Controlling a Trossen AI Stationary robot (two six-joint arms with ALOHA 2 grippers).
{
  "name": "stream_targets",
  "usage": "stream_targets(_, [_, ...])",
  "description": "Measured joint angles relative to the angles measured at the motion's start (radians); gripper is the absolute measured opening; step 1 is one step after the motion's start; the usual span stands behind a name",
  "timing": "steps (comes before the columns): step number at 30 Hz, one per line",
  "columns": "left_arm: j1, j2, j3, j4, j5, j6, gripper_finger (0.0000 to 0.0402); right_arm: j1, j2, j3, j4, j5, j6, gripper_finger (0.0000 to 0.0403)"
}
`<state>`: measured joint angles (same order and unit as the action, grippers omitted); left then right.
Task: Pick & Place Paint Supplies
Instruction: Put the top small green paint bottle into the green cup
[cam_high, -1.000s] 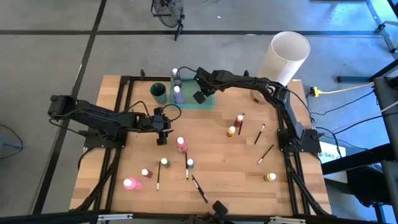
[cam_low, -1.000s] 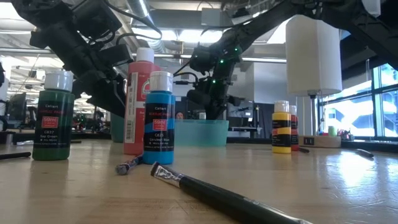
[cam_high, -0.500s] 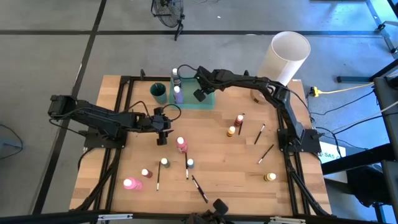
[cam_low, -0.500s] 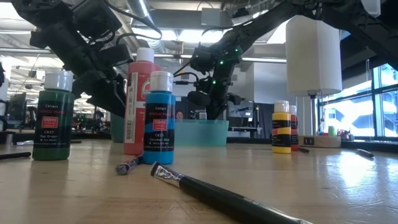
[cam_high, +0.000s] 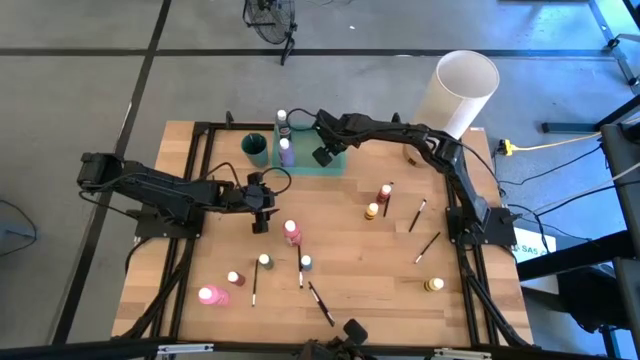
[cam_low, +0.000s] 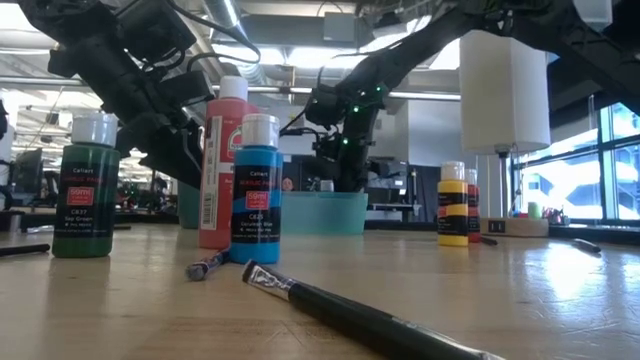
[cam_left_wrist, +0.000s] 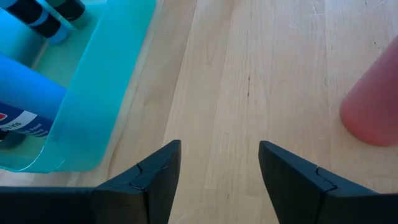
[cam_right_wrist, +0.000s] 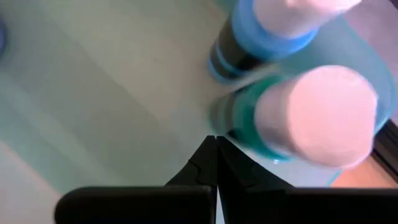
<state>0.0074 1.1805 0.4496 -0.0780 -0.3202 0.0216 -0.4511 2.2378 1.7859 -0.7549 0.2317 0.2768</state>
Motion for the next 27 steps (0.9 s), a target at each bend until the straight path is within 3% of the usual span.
stream_targets(27, [0.0,0.0,0.0,0.0,0.0,0.0,0.0212,0.005,0.002,0.0,0.013,0.056,-0.003,0.0])
